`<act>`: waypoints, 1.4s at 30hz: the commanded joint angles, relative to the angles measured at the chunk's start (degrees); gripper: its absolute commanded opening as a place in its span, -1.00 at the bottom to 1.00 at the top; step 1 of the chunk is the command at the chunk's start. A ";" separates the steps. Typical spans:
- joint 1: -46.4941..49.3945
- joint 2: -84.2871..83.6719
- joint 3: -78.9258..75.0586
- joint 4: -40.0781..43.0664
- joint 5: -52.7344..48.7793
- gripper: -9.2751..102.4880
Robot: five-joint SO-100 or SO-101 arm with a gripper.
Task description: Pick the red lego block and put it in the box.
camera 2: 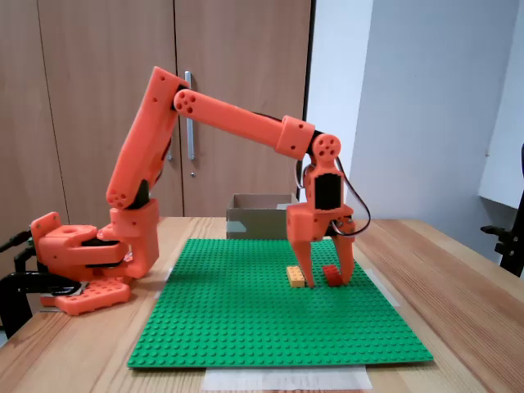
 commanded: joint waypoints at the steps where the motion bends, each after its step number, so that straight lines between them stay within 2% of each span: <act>1: 0.70 0.70 -1.67 -0.88 0.35 -0.41; 23: 0.35 8.44 -0.70 1.05 0.44 -0.41; 42: -2.72 1.67 -6.94 1.41 4.04 -0.44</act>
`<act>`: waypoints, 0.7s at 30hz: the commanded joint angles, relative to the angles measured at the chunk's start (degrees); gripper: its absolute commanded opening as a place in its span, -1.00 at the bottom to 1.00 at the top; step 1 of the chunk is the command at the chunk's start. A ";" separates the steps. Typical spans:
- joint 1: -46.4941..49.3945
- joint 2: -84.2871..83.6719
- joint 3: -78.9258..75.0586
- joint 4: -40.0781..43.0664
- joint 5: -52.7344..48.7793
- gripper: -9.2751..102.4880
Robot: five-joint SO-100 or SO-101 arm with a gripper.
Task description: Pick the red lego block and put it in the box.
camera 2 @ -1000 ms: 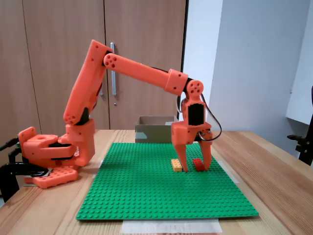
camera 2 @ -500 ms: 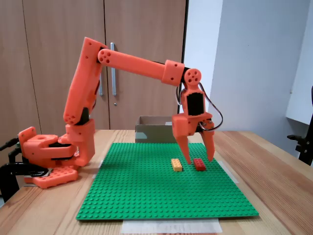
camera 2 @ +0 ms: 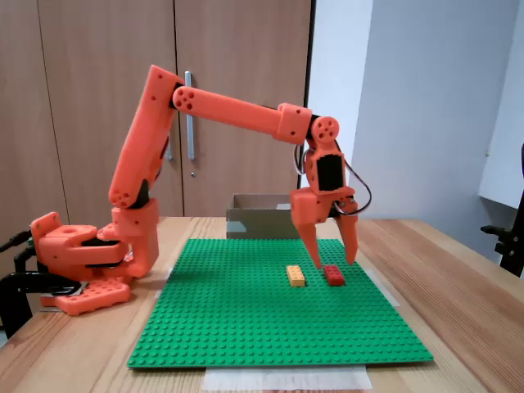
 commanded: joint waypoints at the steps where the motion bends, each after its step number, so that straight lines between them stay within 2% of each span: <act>1: 0.35 -0.53 -3.08 0.26 0.18 -0.44; 16: 0.70 -5.89 -7.82 1.49 -0.26 -0.49; 21: 0.62 -6.50 -8.00 1.23 -0.18 -0.58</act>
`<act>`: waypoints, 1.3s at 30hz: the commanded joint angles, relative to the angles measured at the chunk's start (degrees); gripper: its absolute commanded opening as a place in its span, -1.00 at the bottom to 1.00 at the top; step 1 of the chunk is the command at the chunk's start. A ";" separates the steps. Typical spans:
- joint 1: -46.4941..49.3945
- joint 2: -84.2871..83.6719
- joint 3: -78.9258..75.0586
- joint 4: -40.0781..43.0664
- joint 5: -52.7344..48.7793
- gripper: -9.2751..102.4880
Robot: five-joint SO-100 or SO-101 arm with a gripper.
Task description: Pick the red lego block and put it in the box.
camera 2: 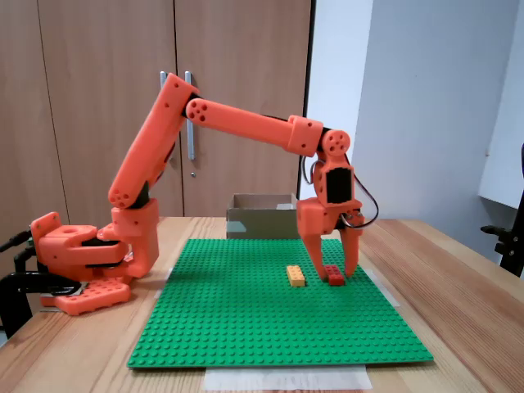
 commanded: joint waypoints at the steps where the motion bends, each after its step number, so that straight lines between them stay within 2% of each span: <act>1: 0.35 0.44 -2.11 -0.18 -0.18 -0.58; 14: 2.02 2.20 -1.41 -1.76 0.35 -0.85; 21: 1.49 11.25 5.80 -3.16 -0.09 -0.85; 27: 0.88 22.06 7.29 0.26 -0.09 -0.85; 33: -7.38 36.12 9.49 4.13 0.62 -0.85; 35: -14.50 43.59 13.01 5.19 0.44 -0.85; 39: -23.91 47.20 14.06 6.77 0.18 -0.85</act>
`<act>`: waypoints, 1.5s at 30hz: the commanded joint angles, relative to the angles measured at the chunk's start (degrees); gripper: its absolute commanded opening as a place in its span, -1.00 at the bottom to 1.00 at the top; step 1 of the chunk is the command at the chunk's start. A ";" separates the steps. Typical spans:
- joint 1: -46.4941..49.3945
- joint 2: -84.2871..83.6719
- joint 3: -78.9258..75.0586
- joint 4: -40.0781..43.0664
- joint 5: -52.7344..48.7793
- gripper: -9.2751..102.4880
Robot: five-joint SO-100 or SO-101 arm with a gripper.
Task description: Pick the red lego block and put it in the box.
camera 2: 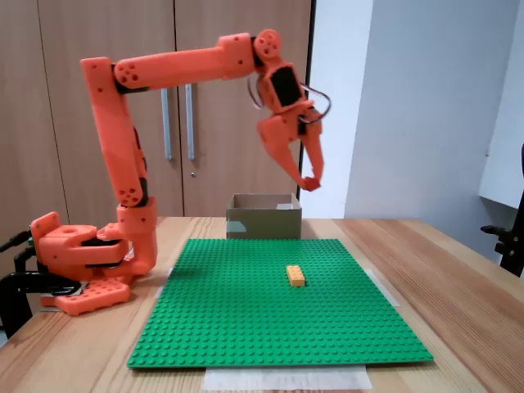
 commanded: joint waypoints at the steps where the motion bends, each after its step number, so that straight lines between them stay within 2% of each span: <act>1: -7.91 5.10 0.18 0.97 -0.62 -0.85; 10: -23.73 3.43 -0.44 0.70 -0.09 -0.85; 17: -30.50 -3.34 -4.31 0.97 1.49 -0.85; 29: -28.56 -28.39 -26.10 3.25 2.99 -0.85; 45: -26.19 -34.89 -15.73 -5.71 -0.09 -0.85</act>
